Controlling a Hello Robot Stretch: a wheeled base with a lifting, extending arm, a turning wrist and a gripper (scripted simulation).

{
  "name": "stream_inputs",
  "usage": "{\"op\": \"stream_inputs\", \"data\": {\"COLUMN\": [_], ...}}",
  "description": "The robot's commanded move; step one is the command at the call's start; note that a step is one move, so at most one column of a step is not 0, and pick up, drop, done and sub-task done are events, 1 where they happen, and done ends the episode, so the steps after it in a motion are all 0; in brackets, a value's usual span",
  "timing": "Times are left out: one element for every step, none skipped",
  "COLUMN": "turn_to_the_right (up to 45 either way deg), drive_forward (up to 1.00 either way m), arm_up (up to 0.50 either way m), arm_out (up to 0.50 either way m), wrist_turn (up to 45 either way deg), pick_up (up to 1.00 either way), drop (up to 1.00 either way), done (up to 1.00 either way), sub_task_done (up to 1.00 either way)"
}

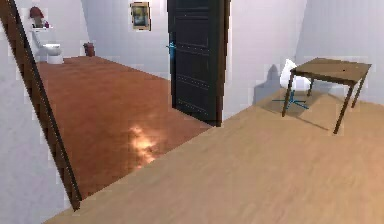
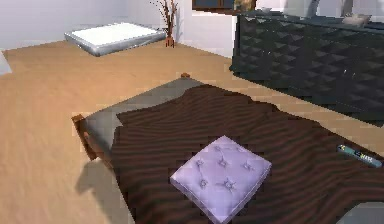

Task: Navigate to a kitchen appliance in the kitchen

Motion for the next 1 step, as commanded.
{"op": "stream_inputs", "data": {"turn_to_the_right": [-12.0], "drive_forward": [0.00], "arm_up": [0.00], "arm_out": [0.00], "wrist_turn": [0.0], "pick_up": [0.00], "drop": [0.00], "done": [0.00], "sub_task_done": [0.00]}}
